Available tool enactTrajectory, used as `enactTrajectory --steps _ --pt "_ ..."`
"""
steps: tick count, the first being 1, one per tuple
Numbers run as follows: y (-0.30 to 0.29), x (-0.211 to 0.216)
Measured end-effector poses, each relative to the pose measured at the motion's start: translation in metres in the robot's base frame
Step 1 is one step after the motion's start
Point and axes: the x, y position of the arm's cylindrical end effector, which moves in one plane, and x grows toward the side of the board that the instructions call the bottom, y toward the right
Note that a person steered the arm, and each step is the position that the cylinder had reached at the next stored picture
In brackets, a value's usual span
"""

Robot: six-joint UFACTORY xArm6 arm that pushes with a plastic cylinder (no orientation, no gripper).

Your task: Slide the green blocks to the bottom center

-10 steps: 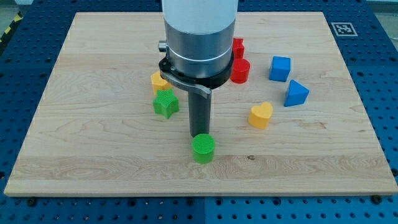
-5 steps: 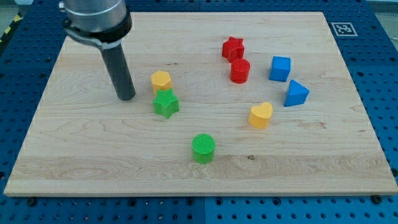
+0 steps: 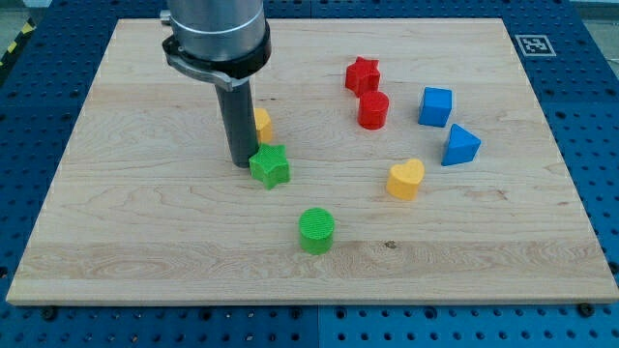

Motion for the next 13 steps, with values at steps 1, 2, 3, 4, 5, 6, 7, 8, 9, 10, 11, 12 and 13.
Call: enactTrajectory --steps 1,2,3,4,5,6,7,8,9,10,11,12,13 --pt "0.019 0.001" --pt "0.041 -0.001" --pt "0.058 -0.001" --pt "0.077 -0.01" --pt "0.092 -0.011" --pt "0.095 -0.007" --pt "0.095 0.003" --pt "0.094 0.014" --pt "0.081 0.015" --pt "0.065 0.021" --pt "0.043 0.033" --pt "0.021 0.044" --pt "0.003 0.048"
